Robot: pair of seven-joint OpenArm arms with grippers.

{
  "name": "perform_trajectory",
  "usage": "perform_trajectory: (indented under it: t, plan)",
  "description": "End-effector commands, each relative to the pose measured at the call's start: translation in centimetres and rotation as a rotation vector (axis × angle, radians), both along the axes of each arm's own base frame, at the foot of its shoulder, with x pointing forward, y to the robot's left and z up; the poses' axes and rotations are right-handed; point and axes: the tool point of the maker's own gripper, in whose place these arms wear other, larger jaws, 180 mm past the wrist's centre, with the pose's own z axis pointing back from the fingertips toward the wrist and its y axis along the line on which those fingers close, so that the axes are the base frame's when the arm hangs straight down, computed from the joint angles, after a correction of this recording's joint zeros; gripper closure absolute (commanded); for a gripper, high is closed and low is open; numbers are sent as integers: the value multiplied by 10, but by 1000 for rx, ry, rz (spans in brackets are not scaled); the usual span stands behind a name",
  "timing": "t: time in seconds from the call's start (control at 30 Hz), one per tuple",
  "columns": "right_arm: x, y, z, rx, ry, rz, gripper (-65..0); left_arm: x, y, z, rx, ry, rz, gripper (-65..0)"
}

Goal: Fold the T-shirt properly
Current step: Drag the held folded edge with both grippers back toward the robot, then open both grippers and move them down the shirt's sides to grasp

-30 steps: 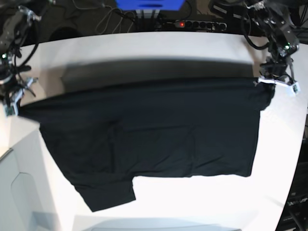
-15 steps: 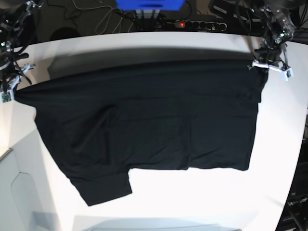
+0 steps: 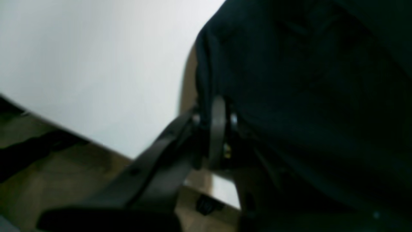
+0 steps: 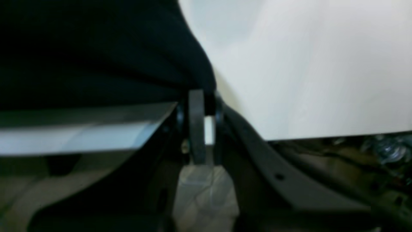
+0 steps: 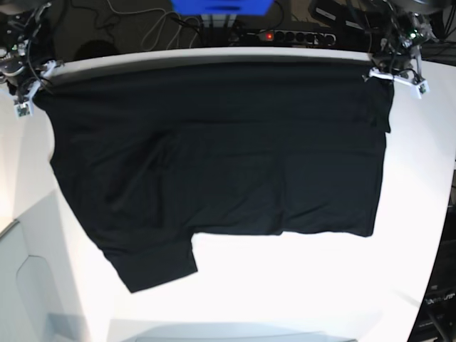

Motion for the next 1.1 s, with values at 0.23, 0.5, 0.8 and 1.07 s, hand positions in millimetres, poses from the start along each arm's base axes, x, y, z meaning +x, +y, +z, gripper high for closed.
perform_trajectory:
  t: [0.23, 0.5, 0.8, 1.07]
  plan:
    - [-14, 6, -11, -3, 67, 41, 0, 5, 13, 10, 48, -20, 10, 0]
    - [-13, 4, -11, -7, 69, 42, -63, -2, 13, 10, 52, -3, 4, -6]
    - [0, 2, 3, -33, 22, 49, -336, 2, 10, 24, 80, -26, -22, -264]
    - [35, -9, 38, -83, -117, 20, -339, 17, 5, 47, 117, -89, -56, -435]
